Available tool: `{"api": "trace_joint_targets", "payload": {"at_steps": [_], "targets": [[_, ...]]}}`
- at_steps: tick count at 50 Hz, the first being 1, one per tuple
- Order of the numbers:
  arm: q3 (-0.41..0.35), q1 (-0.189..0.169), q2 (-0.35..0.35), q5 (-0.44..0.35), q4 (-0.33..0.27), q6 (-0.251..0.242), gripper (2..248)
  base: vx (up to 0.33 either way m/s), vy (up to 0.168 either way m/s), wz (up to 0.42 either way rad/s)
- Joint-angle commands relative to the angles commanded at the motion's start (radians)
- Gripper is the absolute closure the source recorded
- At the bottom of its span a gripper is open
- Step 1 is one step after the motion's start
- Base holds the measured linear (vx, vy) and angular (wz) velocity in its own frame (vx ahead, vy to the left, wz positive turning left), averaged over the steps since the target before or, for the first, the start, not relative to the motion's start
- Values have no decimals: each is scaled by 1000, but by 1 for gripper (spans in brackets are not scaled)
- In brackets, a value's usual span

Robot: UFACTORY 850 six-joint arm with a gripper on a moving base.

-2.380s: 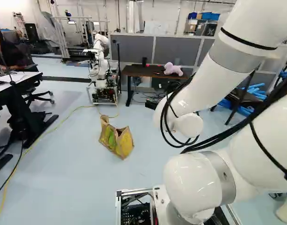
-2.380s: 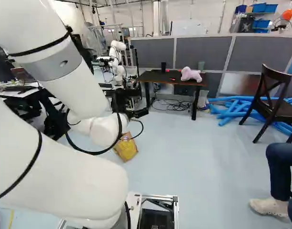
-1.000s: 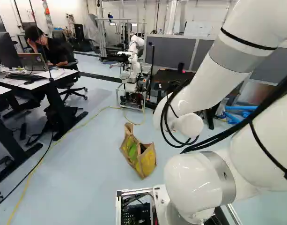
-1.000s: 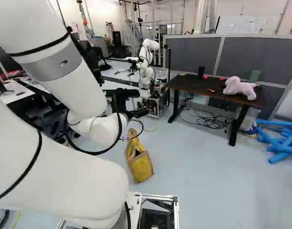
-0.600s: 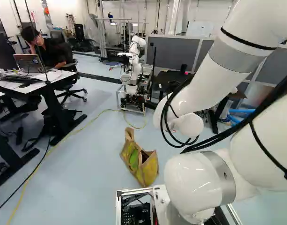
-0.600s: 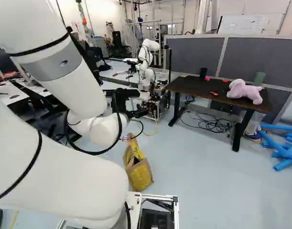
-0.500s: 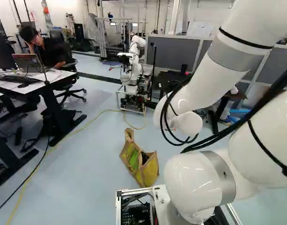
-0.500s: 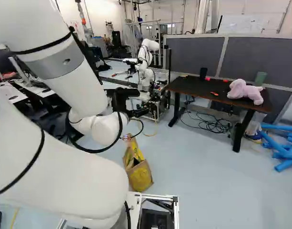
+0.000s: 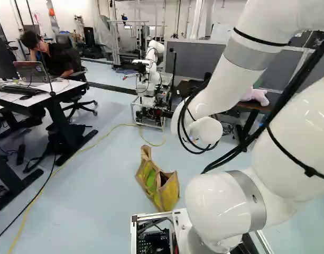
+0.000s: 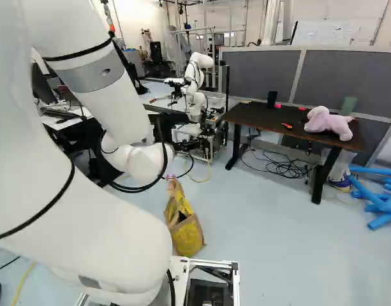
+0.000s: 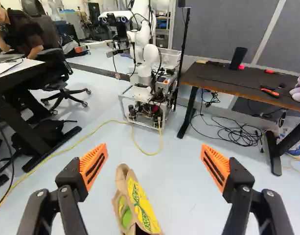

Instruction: Pick up the bag on the ground and place it on the table

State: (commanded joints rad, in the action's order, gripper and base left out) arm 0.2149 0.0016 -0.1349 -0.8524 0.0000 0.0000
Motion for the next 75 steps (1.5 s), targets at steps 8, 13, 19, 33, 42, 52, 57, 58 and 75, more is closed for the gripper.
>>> {"api": "trace_joint_targets", "payload": {"at_steps": [8, 13, 19, 33, 42, 52, 57, 58, 75], "targets": [[40, 6, 42, 20, 0, 0, 3, 0, 0, 0], [65, 10, 68, 35, -1, 0, 3, 0, 0, 0], [95, 17, 99, 53, -5, 0, 3, 0, 0, 0], [171, 34, 198, 100, -20, 0, 3, 0, 0, 0], [223, 45, 269, 131, -30, 0, 3, 0, 0, 0], [282, 61, 346, 168, -41, 0, 3, 0, 0, 0], [311, 71, 383, 188, -47, 0, 3, 0, 0, 0], [316, 73, 390, 192, -48, 0, 3, 0, 0, 0], [414, 109, 510, 262, -61, 0, 3, 0, 0, 0]]}}
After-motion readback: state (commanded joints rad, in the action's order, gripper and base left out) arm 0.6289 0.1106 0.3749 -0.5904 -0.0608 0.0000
